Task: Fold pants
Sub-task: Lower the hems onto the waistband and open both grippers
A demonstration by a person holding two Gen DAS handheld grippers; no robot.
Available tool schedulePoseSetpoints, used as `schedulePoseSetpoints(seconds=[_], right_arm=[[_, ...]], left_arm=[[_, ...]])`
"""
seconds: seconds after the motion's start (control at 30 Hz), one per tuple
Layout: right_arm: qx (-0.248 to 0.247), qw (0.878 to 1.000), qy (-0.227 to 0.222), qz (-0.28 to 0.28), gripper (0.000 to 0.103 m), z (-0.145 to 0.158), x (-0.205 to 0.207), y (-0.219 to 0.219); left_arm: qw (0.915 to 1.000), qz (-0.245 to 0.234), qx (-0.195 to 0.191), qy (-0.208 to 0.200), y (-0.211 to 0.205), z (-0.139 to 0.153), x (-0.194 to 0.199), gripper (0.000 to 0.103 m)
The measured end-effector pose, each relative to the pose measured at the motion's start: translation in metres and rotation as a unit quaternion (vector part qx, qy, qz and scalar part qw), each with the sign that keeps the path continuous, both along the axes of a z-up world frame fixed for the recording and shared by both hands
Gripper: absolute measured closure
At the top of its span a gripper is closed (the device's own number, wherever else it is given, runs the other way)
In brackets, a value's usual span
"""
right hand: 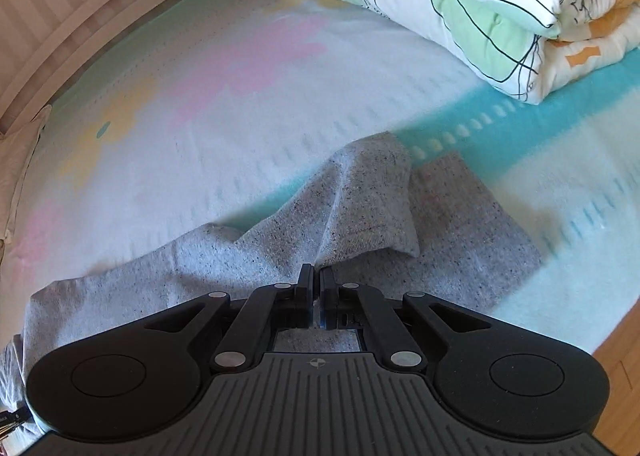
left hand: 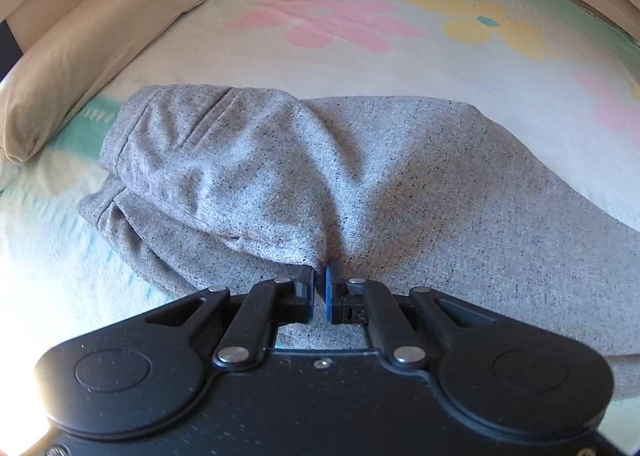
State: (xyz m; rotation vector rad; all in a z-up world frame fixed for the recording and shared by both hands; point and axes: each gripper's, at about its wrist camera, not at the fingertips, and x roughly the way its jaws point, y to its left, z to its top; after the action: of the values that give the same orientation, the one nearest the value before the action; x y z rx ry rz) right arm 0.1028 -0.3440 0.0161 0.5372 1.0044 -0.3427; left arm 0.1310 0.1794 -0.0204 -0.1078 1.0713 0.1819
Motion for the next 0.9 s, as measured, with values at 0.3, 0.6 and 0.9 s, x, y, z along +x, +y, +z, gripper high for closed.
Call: schedulePoseSetpoints(seconds=[0.3,0.6,0.9], right_arm=[[-0.022,0.999,0.013,0.03,0.1,0.0,-0.033,0.014],[0.05,0.993,0.1,0.032,0.096,-0.026,-0.024,0.009],[0.05,0.998,0.01,-0.04,0.095,0.025,-0.022,-0.04]], left_arm=[[0.9996,-0.016,0.023,-0.009,0.006,0.0,-0.013,0.094],[0.9955,-0.04,0.034,0.079,0.005,-0.035,-0.01,0.084],[0.991,-0.077,0.103,-0.039,-0.024,0.019,-0.029,0.084]])
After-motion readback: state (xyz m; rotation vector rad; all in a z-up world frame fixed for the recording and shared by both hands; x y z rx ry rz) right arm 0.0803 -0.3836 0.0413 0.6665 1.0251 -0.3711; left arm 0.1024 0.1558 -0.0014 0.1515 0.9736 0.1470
